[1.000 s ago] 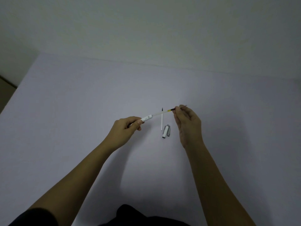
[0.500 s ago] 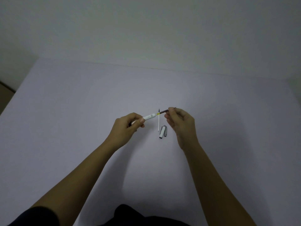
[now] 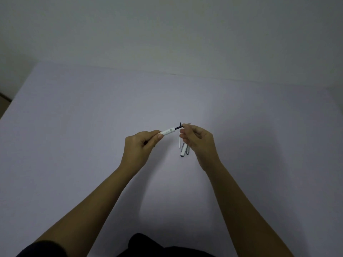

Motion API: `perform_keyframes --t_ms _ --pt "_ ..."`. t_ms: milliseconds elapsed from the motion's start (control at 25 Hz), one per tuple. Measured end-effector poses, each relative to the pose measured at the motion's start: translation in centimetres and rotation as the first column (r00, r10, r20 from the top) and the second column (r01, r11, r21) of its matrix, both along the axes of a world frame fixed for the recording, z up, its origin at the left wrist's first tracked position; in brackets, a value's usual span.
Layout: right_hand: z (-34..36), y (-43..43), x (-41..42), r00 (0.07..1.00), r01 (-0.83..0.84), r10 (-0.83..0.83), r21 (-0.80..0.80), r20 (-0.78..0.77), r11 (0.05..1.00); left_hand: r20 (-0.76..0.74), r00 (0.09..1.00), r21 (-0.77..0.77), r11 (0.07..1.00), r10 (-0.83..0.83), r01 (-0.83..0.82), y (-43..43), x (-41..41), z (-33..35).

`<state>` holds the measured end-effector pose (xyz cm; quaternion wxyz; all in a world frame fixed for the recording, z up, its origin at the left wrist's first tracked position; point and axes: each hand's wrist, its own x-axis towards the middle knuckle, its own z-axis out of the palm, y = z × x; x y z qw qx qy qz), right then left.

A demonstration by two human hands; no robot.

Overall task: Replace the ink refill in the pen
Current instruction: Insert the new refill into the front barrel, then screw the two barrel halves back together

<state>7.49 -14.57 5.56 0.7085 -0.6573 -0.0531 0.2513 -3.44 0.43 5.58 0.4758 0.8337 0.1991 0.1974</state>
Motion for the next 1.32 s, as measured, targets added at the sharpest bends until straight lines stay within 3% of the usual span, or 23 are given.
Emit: perform_keyframes --t_ms 80,160,280,400,960,1120,1200,1320 --pt "-1.2 -0.7 1.2 0.999 0.034 -0.034 -0.012 0.001 0.999 -0.014 1.0 -0.069 0.997 0.028 -0.029 0.1 0.0 -0.3" --pt "-2.9 -1.9 2.6 0.992 0.103 -0.084 -0.221 0.097 0.97 -0.025 0.998 -0.131 0.99 0.054 -0.057 0.3 0.2 -0.4" --pt "-5.6 -3.3 3.7 0.973 0.052 0.103 -0.626 0.208 0.778 -0.039 0.997 -0.184 0.98 0.066 -0.072 0.6 0.6 -0.3" --pt "-7.3 -3.6 3.7 0.968 -0.065 0.224 -0.745 0.115 0.664 -0.052 0.997 -0.184 0.98 0.061 -0.07 0.7 0.7 -0.4" --pt "-7.7 -2.2 3.1 0.979 -0.097 0.197 -0.75 0.046 0.654 -0.043 0.995 -0.205 0.974 0.085 -0.092 1.2 0.4 -0.5" --pt "-6.9 -2.9 2.9 0.993 -0.065 0.115 -0.73 0.019 0.68 -0.043 0.997 -0.204 0.976 0.071 -0.078 1.0 0.3 -0.8" --pt "-6.0 -3.3 2.8 0.999 -0.014 0.038 -0.632 0.024 0.775 -0.055 0.997 -0.193 0.979 0.052 -0.061 0.8 0.2 -1.0" --pt "-3.9 -3.6 2.6 0.986 0.063 -0.094 -0.218 -0.135 0.974 -0.075 0.997 -0.154 0.988 -0.02 0.008 0.5 -0.2 -1.3"
